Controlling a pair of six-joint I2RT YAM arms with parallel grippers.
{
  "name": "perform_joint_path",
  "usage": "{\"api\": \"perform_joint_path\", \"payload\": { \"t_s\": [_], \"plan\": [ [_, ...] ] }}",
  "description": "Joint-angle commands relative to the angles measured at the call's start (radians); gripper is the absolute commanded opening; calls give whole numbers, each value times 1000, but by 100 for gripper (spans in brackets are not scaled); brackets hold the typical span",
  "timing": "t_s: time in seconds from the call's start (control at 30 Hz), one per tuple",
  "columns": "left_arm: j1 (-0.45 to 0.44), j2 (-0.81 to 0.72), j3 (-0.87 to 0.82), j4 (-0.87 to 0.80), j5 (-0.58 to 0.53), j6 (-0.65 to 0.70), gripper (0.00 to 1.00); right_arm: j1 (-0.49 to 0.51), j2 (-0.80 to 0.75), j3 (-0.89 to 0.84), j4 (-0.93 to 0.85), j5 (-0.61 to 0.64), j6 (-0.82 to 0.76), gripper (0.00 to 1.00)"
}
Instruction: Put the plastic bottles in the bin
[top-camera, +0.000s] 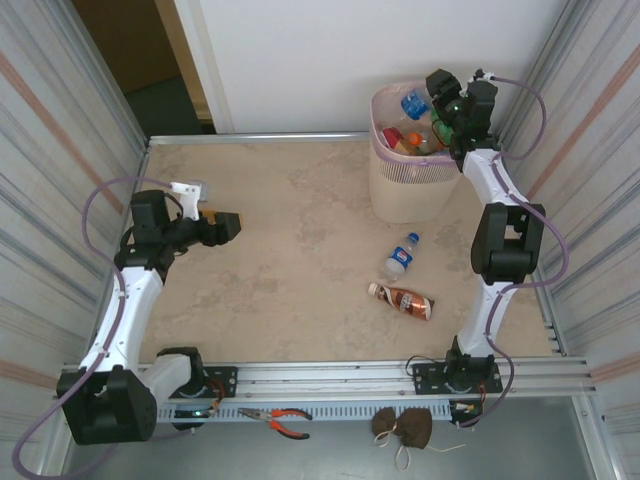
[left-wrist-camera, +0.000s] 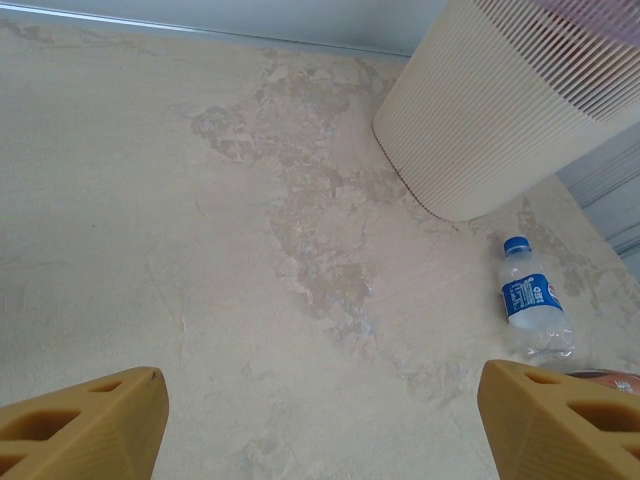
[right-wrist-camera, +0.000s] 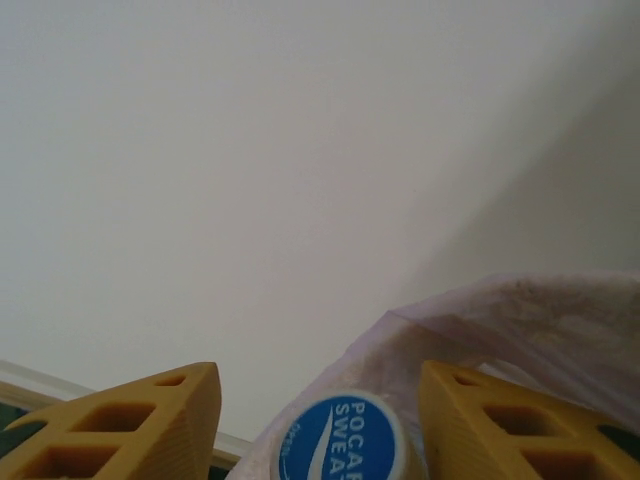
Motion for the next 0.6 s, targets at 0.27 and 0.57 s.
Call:
{"api": "perform_joint_path", "payload": {
  "t_s": [0.27, 0.57],
  "plan": [
    [10, -19, -1, 28, 36, 10, 81, 21, -213, 60, -295, 30, -332, 55],
    [9, -32, -4, 28, 40, 7, 81, 41, -162, 232, -505, 85, -534, 42]
  ]
}}
